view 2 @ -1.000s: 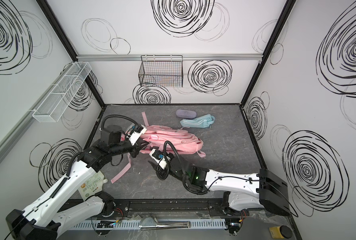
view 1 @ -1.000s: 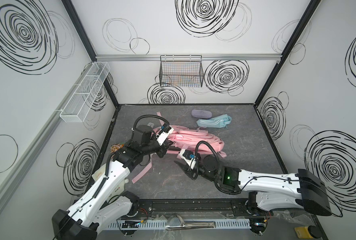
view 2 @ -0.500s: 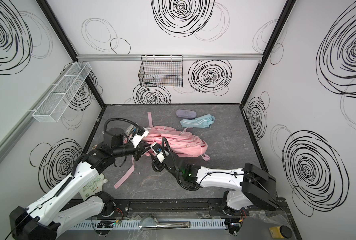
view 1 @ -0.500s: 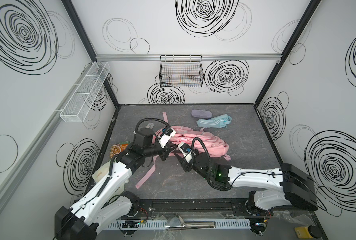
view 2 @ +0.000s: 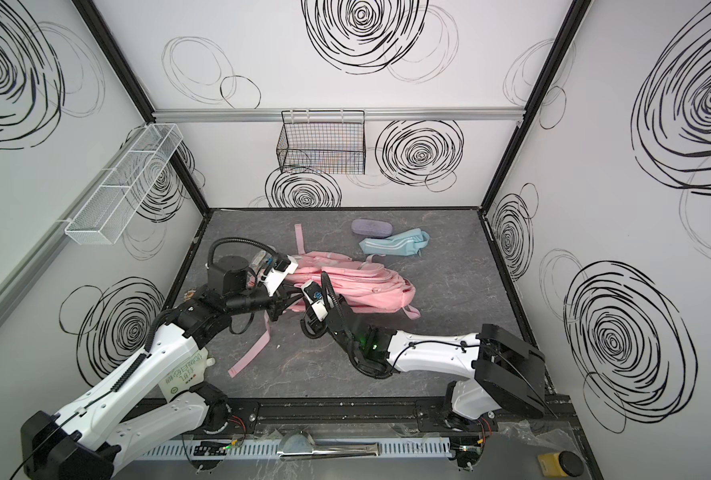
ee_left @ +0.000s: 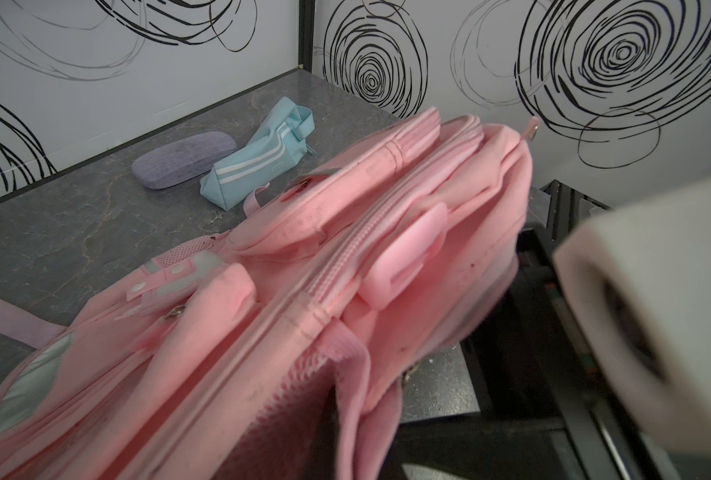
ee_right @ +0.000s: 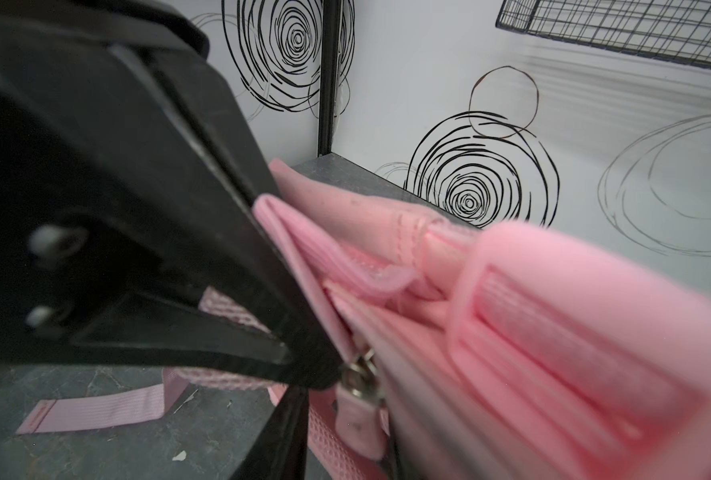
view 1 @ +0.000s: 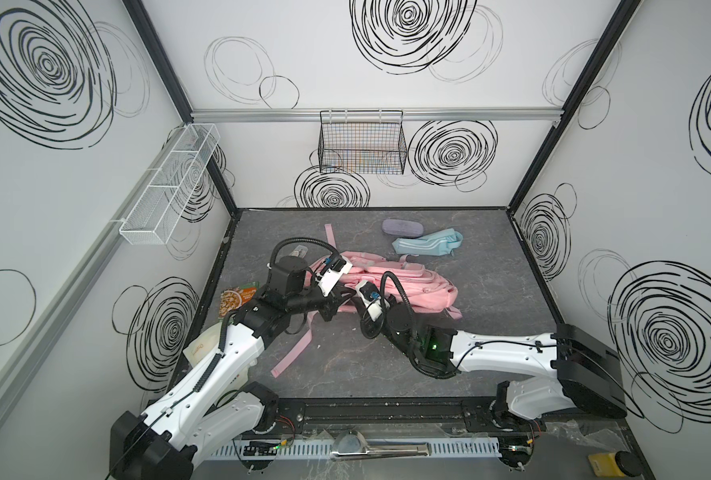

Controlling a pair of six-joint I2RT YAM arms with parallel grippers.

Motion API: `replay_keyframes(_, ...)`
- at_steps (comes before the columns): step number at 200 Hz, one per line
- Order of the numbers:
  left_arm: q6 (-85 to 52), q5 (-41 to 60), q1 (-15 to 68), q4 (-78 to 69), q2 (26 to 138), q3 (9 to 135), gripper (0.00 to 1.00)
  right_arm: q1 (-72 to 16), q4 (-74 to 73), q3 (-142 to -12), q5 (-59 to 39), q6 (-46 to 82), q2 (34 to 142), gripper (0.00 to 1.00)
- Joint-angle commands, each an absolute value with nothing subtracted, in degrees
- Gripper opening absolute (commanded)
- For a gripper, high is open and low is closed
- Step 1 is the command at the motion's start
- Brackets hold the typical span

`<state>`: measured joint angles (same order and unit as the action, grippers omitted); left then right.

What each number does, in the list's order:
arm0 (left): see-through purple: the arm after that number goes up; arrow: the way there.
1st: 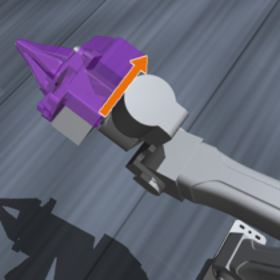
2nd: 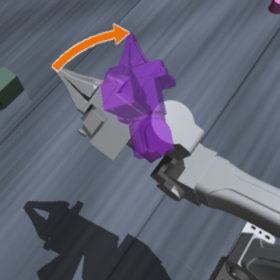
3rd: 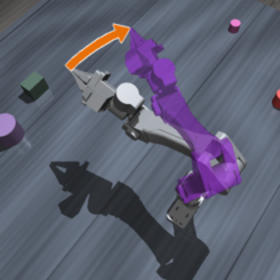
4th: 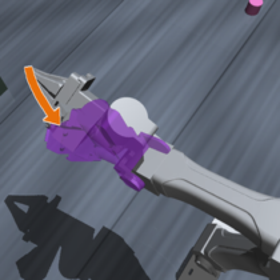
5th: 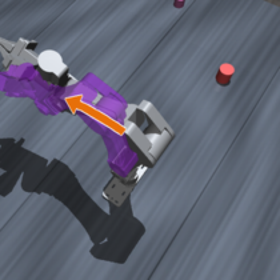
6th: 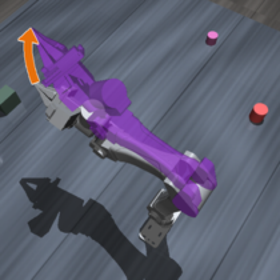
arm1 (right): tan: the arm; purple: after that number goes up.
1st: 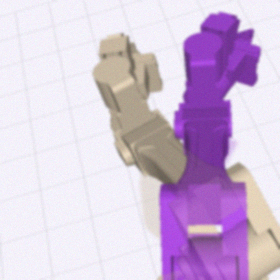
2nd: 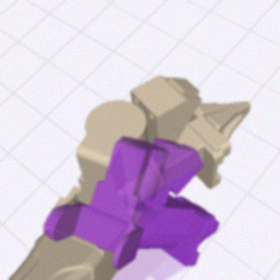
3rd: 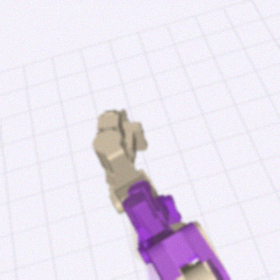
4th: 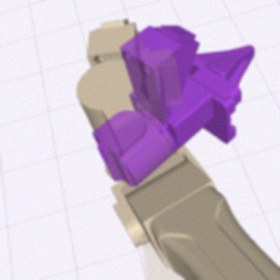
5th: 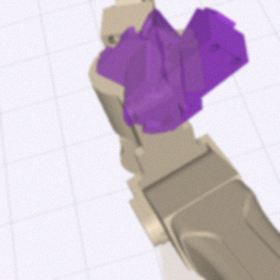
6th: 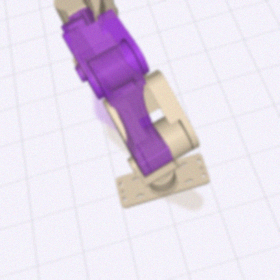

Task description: Pack the student bag

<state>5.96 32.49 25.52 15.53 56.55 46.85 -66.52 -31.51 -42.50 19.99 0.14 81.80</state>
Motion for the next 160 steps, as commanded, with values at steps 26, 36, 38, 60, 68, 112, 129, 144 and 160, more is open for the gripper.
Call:
replay_keyframes(26,6.49,34.94,26.55,11.07,55.96,46.58,0.00,-65.90,-32.89,-44.96,15.04,-0.73,78.21,0.20)
replay_keyframes(36,6.42,34.57,26.54,11.15,55.90,46.58,0.00,-65.87,-32.86,-44.41,13.10,-0.70,77.41,0.14)
replay_keyframes(38,6.42,34.50,26.54,11.14,55.97,46.63,0.00,-65.91,-32.87,-44.26,12.79,-0.70,77.18,0.13)
replay_keyframes(60,6.45,33.86,26.39,11.25,55.89,46.49,0.00,-65.95,-34.99,-42.36,9.02,-0.16,75.33,0.14)
replay_keyframes(68,6.42,33.71,26.45,11.25,55.81,46.49,0.00,-66.01,-35.24,-41.99,8.54,0.28,74.83,0.15)
replay_keyframes(112,6.30,33.66,26.44,11.00,55.60,46.32,0.00,-65.87,-36.04,-42.21,9.69,1.93,74.31,0.33)
replay_keyframes(129,6.23,34.11,26.39,10.82,55.42,46.32,0.00,-65.73,-35.80,-43.04,9.89,2.46,74.97,0.34)
replay_keyframes(144,6.08,34.32,26.37,10.61,55.30,46.15,0.00,-65.60,-35.27,-44.06,10.22,2.55,75.97,0.34)
replay_keyframes(160,6.06,34.56,26.43,10.46,55.11,46.06,0.00,-65.39,-35.24,-44.74,9.23,2.89,76.64,0.29)
